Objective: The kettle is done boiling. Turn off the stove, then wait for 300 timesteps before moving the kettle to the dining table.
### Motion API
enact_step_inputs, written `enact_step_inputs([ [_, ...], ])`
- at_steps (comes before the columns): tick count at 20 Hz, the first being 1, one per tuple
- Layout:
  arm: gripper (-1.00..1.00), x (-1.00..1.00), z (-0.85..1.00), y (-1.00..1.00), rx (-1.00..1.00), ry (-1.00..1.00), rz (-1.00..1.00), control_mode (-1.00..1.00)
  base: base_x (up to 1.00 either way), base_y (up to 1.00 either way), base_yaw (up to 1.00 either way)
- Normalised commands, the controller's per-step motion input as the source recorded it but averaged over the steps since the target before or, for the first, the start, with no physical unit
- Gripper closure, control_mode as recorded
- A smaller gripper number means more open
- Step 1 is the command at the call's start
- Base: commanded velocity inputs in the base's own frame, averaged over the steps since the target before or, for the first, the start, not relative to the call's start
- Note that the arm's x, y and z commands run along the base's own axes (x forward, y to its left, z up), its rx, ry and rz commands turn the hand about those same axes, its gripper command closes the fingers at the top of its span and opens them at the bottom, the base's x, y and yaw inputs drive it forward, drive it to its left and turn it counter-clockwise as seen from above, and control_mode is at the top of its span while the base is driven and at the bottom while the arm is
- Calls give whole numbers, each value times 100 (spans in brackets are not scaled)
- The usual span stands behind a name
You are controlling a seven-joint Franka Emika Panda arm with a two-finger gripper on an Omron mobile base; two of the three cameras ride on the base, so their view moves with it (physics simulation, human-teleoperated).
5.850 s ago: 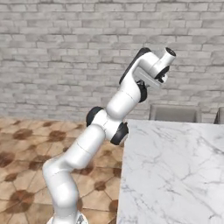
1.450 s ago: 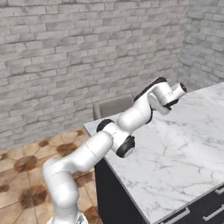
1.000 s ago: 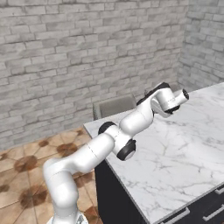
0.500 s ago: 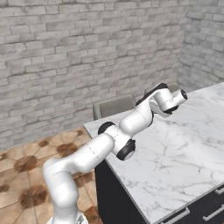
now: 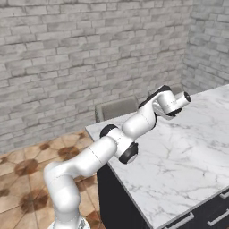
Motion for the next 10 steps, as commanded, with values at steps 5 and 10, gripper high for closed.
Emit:
enact_step_inputs([
  [5,-100,0,-12,11,0,-1,0,-100,0,0,0],
  [10,-100,0,0,3,0,0,0,-100,0,0,0],
])
